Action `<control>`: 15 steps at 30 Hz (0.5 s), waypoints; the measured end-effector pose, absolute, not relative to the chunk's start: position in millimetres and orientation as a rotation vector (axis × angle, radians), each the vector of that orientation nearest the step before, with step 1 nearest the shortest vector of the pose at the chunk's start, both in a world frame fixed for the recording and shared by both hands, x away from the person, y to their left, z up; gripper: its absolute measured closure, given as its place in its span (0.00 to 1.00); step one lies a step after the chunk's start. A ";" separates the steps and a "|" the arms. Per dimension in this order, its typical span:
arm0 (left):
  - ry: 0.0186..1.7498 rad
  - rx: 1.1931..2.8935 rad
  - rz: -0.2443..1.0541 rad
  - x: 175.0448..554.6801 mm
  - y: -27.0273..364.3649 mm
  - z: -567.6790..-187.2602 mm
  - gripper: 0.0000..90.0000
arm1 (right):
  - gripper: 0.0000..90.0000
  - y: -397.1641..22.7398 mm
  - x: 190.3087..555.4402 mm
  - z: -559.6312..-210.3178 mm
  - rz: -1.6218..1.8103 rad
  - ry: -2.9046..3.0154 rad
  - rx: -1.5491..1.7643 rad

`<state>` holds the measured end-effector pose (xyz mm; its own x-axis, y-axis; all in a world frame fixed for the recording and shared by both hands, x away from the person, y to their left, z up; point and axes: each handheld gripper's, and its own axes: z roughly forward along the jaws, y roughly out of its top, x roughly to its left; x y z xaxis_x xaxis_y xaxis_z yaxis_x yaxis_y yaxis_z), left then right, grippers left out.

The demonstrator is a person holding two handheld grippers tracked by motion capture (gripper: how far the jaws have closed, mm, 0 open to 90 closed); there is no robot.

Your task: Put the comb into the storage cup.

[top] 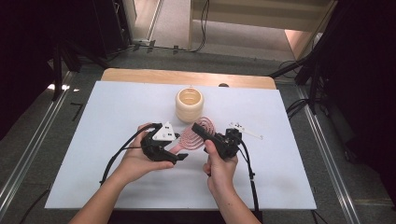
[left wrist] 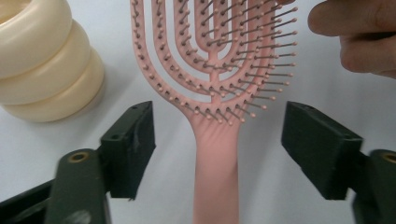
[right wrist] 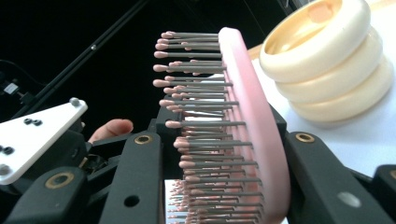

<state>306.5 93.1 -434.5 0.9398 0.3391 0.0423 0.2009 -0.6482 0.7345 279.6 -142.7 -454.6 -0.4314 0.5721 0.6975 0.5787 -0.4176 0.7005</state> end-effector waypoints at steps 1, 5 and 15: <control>0.393 2.288 0.237 306.6 93.9 -434.4 0.18 | 0.68 -142.7 279.7 -453.2 -2.049 -1.698 -1.667; 0.442 2.263 0.247 307.0 97.8 -435.2 0.06 | 0.68 -142.5 278.9 -447.9 -2.065 -1.731 -1.656; 0.515 2.187 0.284 307.9 113.0 -435.5 0.00 | 0.68 -139.4 278.0 -438.3 -2.090 -1.839 -1.617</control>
<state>307.9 113.0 -435.5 0.8893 0.4567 0.0238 0.2639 -0.5550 0.7889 278.0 -139.4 -438.3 -0.4933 0.6234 0.6067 0.5226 -0.3453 0.7796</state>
